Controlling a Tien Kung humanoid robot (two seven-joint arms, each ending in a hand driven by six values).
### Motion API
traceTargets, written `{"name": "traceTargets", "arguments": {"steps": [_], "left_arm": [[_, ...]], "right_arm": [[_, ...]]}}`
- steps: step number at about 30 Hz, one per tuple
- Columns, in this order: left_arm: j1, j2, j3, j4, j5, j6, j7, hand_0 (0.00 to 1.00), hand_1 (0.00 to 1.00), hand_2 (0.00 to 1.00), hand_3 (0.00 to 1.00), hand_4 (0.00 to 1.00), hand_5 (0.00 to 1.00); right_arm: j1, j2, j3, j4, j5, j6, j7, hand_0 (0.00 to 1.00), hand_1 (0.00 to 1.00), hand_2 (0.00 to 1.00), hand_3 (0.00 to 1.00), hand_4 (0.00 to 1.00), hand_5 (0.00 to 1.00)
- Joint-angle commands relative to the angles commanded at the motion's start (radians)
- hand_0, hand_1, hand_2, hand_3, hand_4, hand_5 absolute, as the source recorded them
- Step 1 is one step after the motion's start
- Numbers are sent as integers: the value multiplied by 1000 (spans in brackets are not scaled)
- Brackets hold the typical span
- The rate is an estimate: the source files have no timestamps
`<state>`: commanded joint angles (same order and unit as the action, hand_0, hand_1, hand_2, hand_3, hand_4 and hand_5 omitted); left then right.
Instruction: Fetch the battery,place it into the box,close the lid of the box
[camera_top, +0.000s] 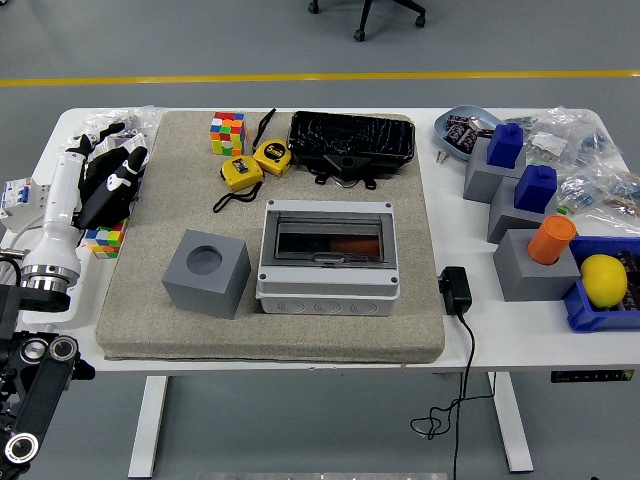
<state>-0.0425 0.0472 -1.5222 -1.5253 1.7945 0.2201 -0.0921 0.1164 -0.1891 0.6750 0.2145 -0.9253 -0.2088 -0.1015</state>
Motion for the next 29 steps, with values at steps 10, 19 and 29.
{"name": "traceTargets", "arguments": {"steps": [10, 19, 29], "left_arm": [[0, -2, 5, 6, -29, 16, -28, 888, 914, 880, 803, 998, 992], [0, -1, 4, 7, -31, 16, -29, 880, 912, 878, 804, 998, 991], [3, -1, 11, 8, -29, 16, -27, 883, 912, 878, 804, 998, 990]], "right_arm": [[0, 2, 1, 1, -1, 1, 0, 746, 686, 702, 733, 998, 968], [-1, 2, -5, 0, 2, 1, -1, 746, 686, 703, 733, 998, 968], [-3, -1, -9, 1, 4, 1, 1, 745, 688, 702, 733, 998, 968]]}}
